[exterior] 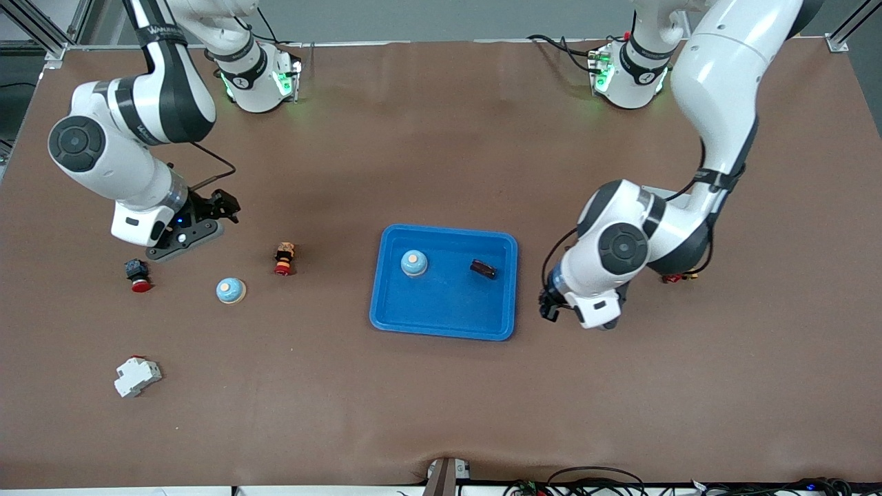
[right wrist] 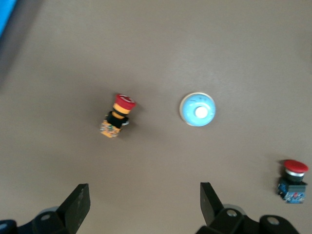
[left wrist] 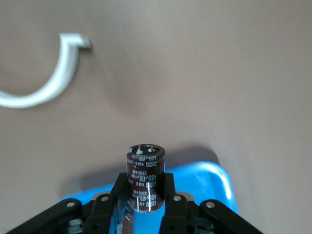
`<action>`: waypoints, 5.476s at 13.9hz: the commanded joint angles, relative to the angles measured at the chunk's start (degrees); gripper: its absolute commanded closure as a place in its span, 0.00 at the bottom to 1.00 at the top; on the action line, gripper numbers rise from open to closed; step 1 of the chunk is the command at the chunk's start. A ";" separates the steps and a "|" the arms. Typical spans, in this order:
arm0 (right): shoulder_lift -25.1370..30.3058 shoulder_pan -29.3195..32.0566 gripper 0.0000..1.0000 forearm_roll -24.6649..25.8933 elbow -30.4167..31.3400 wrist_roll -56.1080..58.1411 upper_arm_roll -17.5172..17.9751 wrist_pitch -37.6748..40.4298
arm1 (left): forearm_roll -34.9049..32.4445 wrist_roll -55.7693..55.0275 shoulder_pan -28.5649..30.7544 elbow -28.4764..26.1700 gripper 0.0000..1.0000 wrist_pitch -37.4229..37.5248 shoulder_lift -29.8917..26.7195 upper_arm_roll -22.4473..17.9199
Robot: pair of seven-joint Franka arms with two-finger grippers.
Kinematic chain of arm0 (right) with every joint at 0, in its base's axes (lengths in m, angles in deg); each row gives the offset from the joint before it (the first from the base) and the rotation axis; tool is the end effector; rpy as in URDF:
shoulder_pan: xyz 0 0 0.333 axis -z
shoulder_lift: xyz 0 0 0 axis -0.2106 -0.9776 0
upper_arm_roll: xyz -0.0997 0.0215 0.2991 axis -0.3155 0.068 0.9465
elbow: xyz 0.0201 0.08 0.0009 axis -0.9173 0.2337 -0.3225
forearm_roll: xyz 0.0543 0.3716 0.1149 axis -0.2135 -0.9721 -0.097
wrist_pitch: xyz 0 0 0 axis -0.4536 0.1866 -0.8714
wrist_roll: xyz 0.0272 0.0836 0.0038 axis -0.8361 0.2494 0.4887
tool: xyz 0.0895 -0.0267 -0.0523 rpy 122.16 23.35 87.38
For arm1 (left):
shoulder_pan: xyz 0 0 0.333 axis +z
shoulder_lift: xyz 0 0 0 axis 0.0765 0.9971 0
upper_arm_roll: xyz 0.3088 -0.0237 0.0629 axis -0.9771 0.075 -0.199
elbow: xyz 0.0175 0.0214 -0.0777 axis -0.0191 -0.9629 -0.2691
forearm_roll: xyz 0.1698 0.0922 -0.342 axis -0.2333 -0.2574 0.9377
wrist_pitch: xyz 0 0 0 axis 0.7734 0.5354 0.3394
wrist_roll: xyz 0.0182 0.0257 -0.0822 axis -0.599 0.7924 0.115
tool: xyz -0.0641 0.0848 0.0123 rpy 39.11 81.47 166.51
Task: Place electrolytic capacitor and blue bell in tray
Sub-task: 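Carry the black capacitor over the tray while the right gripper reaches the bell, then place the black capacitor in the tray while the right gripper grasps the bell, then lift the second bell with the right gripper while the left gripper retracts, then lower the second bell into the tray with the right gripper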
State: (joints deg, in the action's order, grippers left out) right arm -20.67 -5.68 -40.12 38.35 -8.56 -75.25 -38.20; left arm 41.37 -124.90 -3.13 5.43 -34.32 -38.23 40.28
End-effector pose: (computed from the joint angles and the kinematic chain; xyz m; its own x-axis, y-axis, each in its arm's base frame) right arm 0.5334 0.0563 0.3821 0.8758 0.4790 -0.0595 0.4799 -0.8773 0.0011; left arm 0.6436 -0.3229 0.2996 0.3758 0.9189 -0.1199 0.9261 -0.3771 0.0123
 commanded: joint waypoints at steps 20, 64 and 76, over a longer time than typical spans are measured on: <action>-26.63 6.45 0.00 9.60 -7.67 2.63 0.98 -16.53 | -2.44 -6.50 -9.81 4.12 0.00 -9.60 3.06 -6.68; -31.55 -10.41 0.97 8.11 -37.80 -50.24 11.62 16.78 | 11.69 88.89 -2.24 -0.63 0.00 40.08 -41.87 -32.43; -42.27 -20.18 0.99 8.20 -44.84 -64.42 11.35 3.43 | 11.34 88.54 -2.50 -0.45 0.00 39.91 -41.61 -31.11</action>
State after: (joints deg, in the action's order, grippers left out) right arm -60.97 -24.36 -31.76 -3.70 -71.24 -63.47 -34.39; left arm 52.47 -36.57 -5.49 5.86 5.66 -78.71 9.11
